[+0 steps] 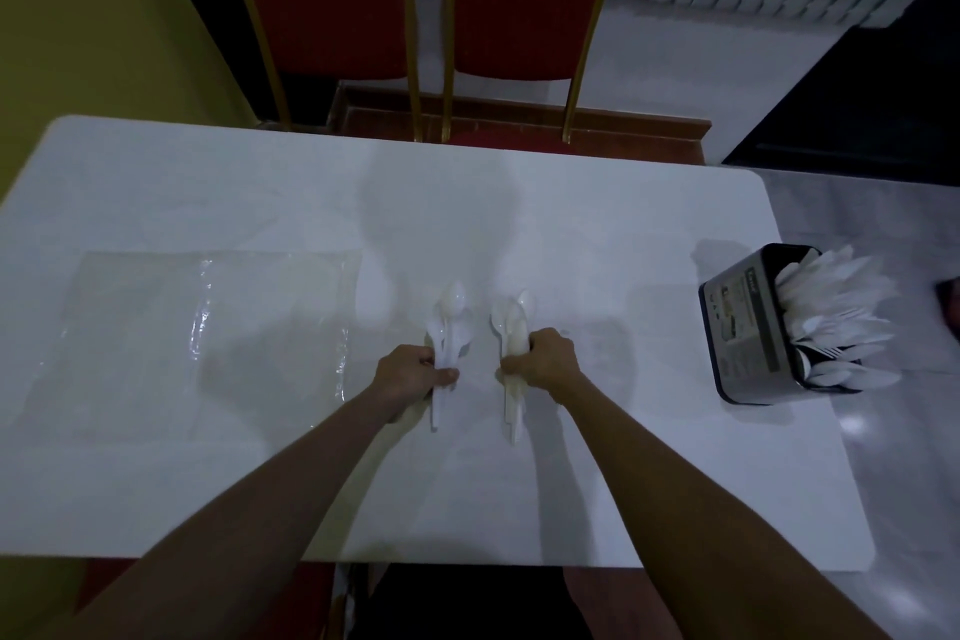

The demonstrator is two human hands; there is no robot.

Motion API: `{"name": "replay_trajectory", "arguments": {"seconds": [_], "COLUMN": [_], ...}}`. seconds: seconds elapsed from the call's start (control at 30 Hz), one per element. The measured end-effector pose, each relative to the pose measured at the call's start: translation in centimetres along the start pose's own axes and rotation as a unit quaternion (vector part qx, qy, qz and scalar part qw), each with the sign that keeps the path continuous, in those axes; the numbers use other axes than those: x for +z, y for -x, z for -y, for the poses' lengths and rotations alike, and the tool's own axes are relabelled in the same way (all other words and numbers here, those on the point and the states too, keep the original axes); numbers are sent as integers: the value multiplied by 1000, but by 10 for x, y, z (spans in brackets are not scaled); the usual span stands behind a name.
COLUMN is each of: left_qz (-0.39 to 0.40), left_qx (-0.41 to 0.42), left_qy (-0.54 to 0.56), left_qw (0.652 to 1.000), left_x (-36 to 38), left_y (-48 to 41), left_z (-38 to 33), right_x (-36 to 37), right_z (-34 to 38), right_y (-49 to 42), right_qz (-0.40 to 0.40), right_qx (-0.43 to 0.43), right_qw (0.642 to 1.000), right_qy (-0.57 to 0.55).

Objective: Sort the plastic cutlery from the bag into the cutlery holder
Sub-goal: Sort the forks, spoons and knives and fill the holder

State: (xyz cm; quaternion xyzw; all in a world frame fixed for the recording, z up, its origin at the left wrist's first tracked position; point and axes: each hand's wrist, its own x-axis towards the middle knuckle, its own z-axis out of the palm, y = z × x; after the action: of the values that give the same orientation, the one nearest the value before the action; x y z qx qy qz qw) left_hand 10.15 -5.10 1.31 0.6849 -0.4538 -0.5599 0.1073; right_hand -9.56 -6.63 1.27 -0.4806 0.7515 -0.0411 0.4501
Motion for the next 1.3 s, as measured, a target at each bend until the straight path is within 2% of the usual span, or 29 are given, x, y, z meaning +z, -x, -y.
{"name": "replay_trajectory", "arguments": {"seconds": [0.17, 0.37, 0.6, 0.7, 0.87, 1.1, 1.23, 1.3], "left_qz": [-13, -7, -4, -7, 23, 110, 117, 90], "left_qx": [13, 31, 91, 140, 184, 217, 207, 207], "left_qy": [7, 74, 68, 63, 154, 218, 228, 209], "left_qw": [1000, 997, 994, 988, 970, 945, 944, 951], "left_x": [0, 7, 24, 37, 68, 162, 208, 227], "left_y": [2, 10, 24, 28, 38, 63, 70, 69], "left_z": [-11, -40, -73, -100, -162, -231, -243, -245], "right_x": [-13, -37, -67, -100, -175, -288, -318, -322], "right_z": [-7, -10, -20, -27, -43, -107, -154, -174], "right_y": [10, 33, 57, 74, 105, 141, 140, 136], "right_qz": [-3, -3, -92, -135, -190, -302, -315, -309], "right_qx": [-15, -57, -88, -104, -151, -159, -145, -141], "right_qw": [998, 988, 976, 966, 936, 916, 923, 928], "right_qy": [-55, -142, -175, -195, -255, -210, -168, -153]}}
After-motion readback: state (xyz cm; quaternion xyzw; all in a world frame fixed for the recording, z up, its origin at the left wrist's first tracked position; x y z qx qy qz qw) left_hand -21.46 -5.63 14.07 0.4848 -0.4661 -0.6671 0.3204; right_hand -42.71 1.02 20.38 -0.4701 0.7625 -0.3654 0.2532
